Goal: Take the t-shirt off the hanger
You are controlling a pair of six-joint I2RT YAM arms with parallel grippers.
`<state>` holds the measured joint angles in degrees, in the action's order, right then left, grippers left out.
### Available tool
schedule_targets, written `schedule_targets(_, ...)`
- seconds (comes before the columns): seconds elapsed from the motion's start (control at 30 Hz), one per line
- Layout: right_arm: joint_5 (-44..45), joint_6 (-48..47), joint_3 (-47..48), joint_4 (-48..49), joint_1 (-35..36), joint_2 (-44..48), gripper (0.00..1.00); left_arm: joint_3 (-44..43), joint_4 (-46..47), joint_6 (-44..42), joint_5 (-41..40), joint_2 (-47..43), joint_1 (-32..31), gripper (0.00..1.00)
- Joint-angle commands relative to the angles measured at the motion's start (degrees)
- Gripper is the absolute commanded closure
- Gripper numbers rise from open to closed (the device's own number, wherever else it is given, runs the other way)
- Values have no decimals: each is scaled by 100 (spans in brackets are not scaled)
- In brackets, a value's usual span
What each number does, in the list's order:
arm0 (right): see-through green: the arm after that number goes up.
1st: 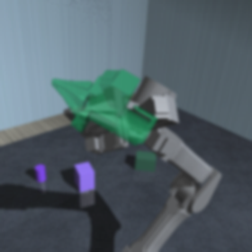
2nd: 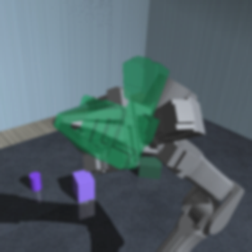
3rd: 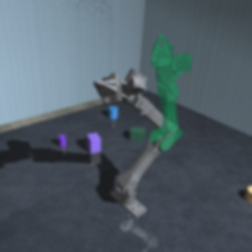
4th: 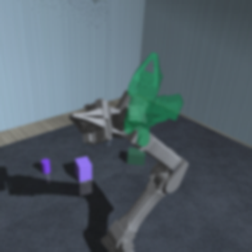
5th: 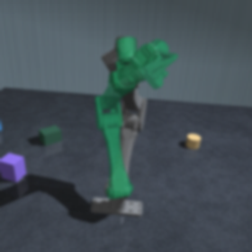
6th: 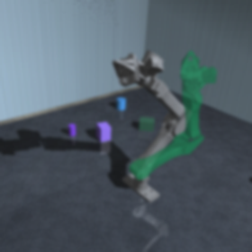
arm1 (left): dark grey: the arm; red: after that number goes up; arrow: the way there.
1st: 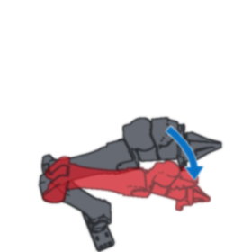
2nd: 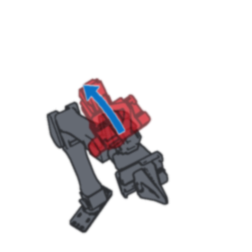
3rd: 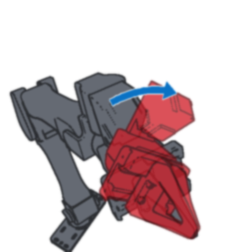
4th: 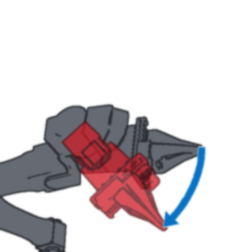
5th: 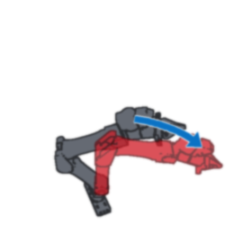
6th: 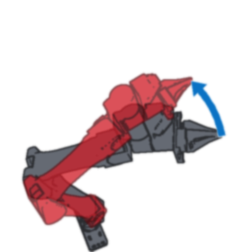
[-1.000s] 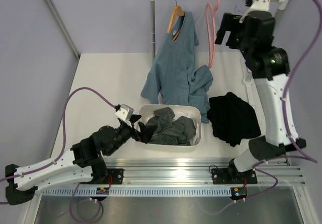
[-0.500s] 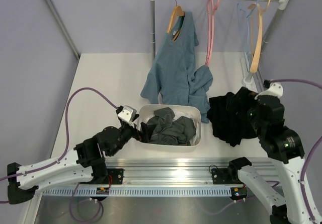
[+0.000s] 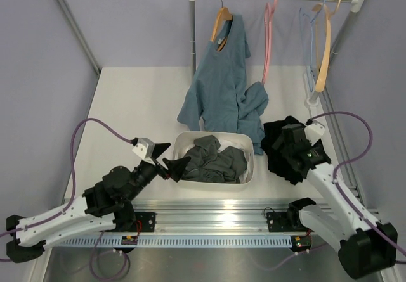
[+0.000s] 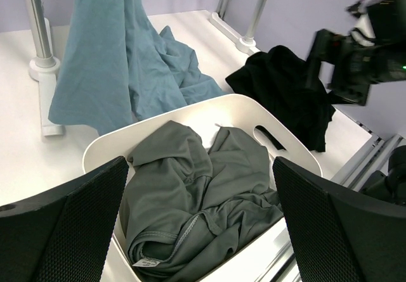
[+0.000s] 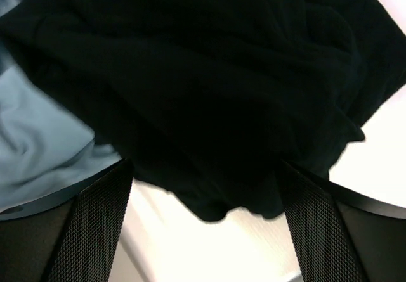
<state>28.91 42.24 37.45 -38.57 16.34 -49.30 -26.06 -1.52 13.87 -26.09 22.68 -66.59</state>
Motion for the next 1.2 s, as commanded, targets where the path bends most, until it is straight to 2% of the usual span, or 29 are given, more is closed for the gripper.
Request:
schedule_targets(0.0, 721, 390, 490, 710, -34, -834, 0, 5, 363, -25, 139, -26, -12, 1)
schedule_targets(0.3, -156, 996, 632, 1624, -526, -2865, 1, -74, 257, 19, 77, 79, -21, 1)
schedule_targets(0.37, -139, 1102, 553, 1712, -526, -2937, 8, -66, 257, 19, 95, 44, -21, 1)
schedule_targets(0.4, -253, 1059, 431, 2051, -526, -2875, 12, -74, 257, 28, 95, 26, -12, 1)
schedule_targets(0.47, -228, 962, 280, 2099, -526, -2761, 28, -74, 257, 37, 86, 9, -12, 1)
schedule_targets(0.5, -227, 927, 298, 2012, -518, -2761, 51, -66, 249, 46, 77, -26, -12, 1)
schedule_targets(0.57, -280, 716, 324, 1941, -526, -2665, 67, -66, 231, 63, 60, -53, -12, 1)
schedule_targets(0.63, -315, 515, 315, 1801, -526, -2237, 100, -48, 213, 81, 25, -114, -12, 1)
schedule_targets(0.7, -350, 391, 315, 1494, -526, -1761, 100, -4, 213, 90, -28, -202, -12, 1)
schedule_targets(0.77, -359, 136, 420, 986, -526, -839, 100, 22, 213, 98, -115, -255, -12, 1)
schedule_targets(0.8, -333, -21, 604, 765, -526, -192, 100, 22, 213, 99, -142, -281, -12, 1)
schedule_targets(0.9, -455, -294, 1069, -7, -526, 656, 100, 23, 213, 90, -204, -316, -12, 1)
schedule_targets(0.93, -526, -452, 1480, -185, -526, 1032, 100, 31, 213, 90, -213, -325, -12, 1)
schedule_targets(1.03, -780, -716, 2449, -888, -526, 1352, 100, 31, 213, 81, -221, -360, -12, 1)
schedule_targets(1.17, -1791, -1208, 3774, -1389, -518, 1248, 100, 75, 213, 81, -300, -466, -12, 1)
